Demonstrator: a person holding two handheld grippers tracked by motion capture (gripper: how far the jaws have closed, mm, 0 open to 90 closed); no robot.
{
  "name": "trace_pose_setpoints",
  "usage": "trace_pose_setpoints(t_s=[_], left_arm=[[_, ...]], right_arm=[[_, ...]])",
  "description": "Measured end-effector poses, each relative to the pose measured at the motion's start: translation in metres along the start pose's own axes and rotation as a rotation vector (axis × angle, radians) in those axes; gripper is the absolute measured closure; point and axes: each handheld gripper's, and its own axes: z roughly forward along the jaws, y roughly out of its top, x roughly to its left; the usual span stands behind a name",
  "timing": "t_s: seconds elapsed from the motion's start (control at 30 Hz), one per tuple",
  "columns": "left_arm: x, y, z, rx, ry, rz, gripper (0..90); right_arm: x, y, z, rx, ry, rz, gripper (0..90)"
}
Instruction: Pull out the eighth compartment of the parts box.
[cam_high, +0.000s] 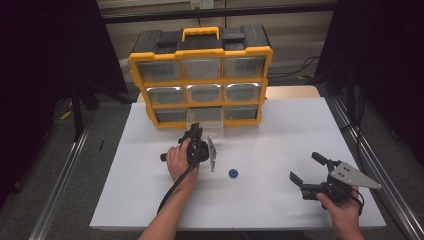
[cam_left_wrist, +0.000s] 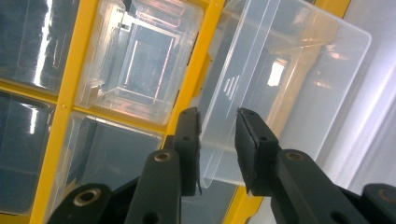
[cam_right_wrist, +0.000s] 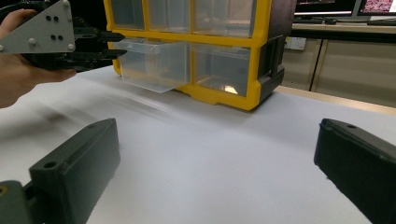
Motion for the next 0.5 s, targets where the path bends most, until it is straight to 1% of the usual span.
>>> trace_pose_setpoints(t_s=[0.03,0.2,0.27,0.3,0.37,0.43,0.5], left_arm=[[-0.0008,-0.0003,-0.0004,0.008,-0.005,-0.01,71.1],[-0.0005,-0.0003,-0.0011,0.0,0.001,-0.005,71.0],[-0.0008,-0.0003,-0.0021,0.009,0.0,-0.007,71.0],[0.0,-0.0003,-0.0026,0.012,0.0,0.005,70.9],[-0.0008,-0.0005,-0.0022,-0.003,-0.005,-0.005,70.9],[-0.0009,-0.0007,-0.0023,-0.003,-0.009,-0.009,70.7],[-0.0006,-0.001,-0.0028,0.008,-0.008,-0.007,70.4]], right_arm=[[-0.0001,-0.0001,0.0003,-0.002,0.005,-0.004,0.0],[0.0001,-0.0001,0.0003,-0.001,0.004,-0.003,0.0],[0.0,-0.0002,0.0004,-0.001,0.003,-0.004,0.0],[0.0001,-0.0002,0.0005,0.0,0.004,-0.003,0.0],[0.0003,-0.0003,0.0006,0.001,0.004,-0.003,0.0],[0.0003,-0.0004,0.0007,0.002,0.004,-0.004,0.0],[0.0001,-0.0005,0.0012,0.001,0.008,-0.008,0.0]])
